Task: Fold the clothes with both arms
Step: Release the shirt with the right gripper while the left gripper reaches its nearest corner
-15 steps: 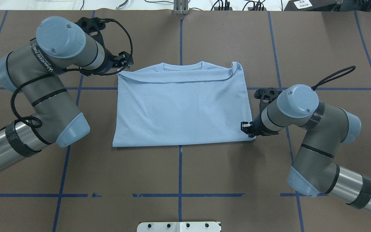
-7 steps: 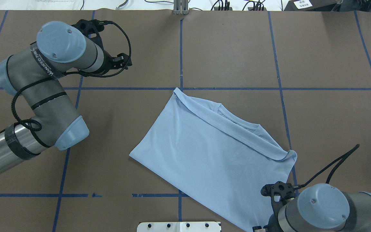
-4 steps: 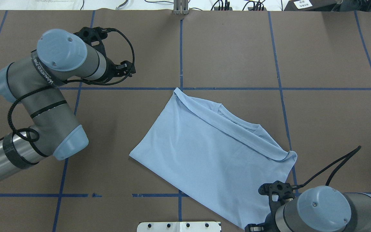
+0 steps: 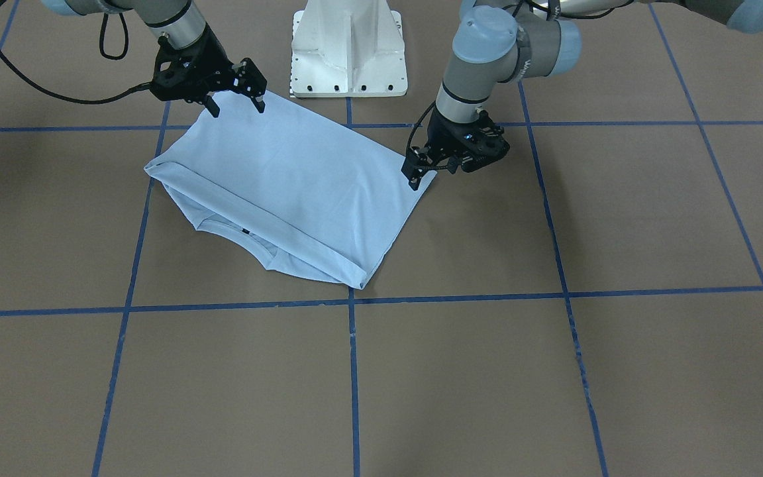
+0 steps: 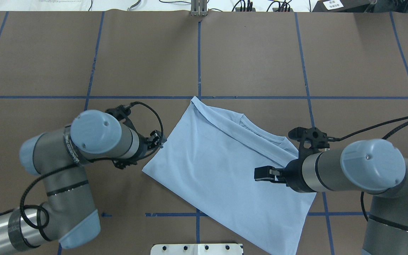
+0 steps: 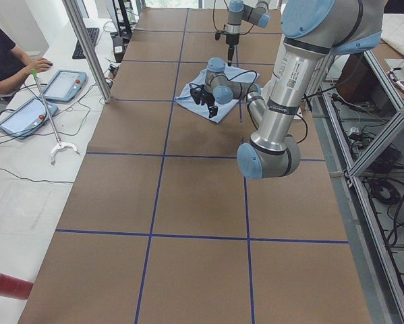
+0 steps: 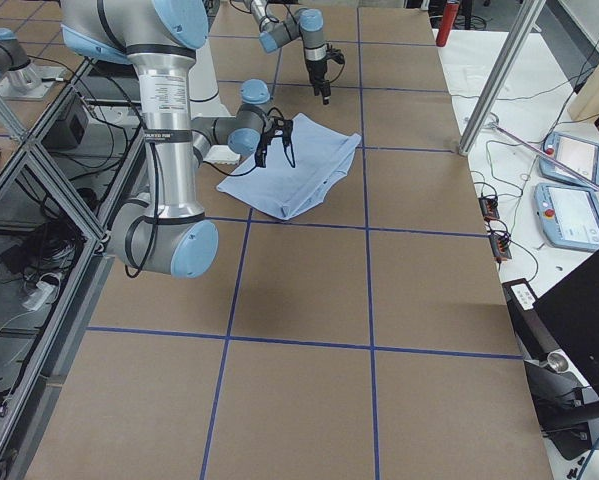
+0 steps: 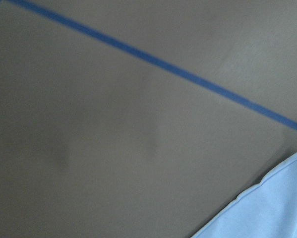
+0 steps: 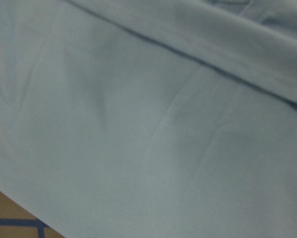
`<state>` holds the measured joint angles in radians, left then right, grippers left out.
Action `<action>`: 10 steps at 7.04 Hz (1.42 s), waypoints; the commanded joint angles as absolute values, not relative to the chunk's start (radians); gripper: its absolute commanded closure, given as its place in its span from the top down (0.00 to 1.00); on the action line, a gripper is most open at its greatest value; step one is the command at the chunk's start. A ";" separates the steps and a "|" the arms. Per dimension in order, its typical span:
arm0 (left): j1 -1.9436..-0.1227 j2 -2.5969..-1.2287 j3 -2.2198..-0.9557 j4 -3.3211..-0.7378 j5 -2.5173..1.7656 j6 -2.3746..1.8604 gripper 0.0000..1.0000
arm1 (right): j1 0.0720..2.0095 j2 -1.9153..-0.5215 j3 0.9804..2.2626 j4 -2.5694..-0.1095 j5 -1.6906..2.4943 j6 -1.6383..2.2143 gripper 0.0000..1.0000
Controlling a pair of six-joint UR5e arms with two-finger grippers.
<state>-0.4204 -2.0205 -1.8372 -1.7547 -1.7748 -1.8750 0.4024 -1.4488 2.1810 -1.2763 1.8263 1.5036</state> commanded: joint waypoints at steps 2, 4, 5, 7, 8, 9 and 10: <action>-0.328 -2.016 -1.818 -1.749 -1.718 -2.002 0.86 | 0.449 -1.425 2.177 -1.278 1.824 1.502 1.00; -0.330 -2.000 -1.816 -1.746 -1.700 -2.002 0.79 | 0.453 -1.427 2.177 -1.278 1.824 1.502 1.00; -0.336 -2.000 -1.816 -1.746 -1.695 -2.002 0.71 | 0.453 -1.427 2.175 -1.278 1.824 1.502 1.00; -0.334 -2.000 -1.815 -1.744 -1.683 -2.002 0.34 | 0.453 -1.427 2.175 -1.278 1.824 1.502 1.00; -0.331 -2.000 -1.813 -1.746 -1.681 -2.002 0.08 | 0.453 -1.428 2.175 -1.278 1.824 1.502 1.00; -0.330 -2.000 -1.813 -1.746 -1.681 -2.000 0.00 | 0.453 -1.430 2.175 -1.278 1.824 1.502 1.00; -0.334 -2.002 -1.816 -1.746 -1.683 -1.988 0.00 | 0.453 -1.430 2.175 -1.278 1.824 1.502 1.00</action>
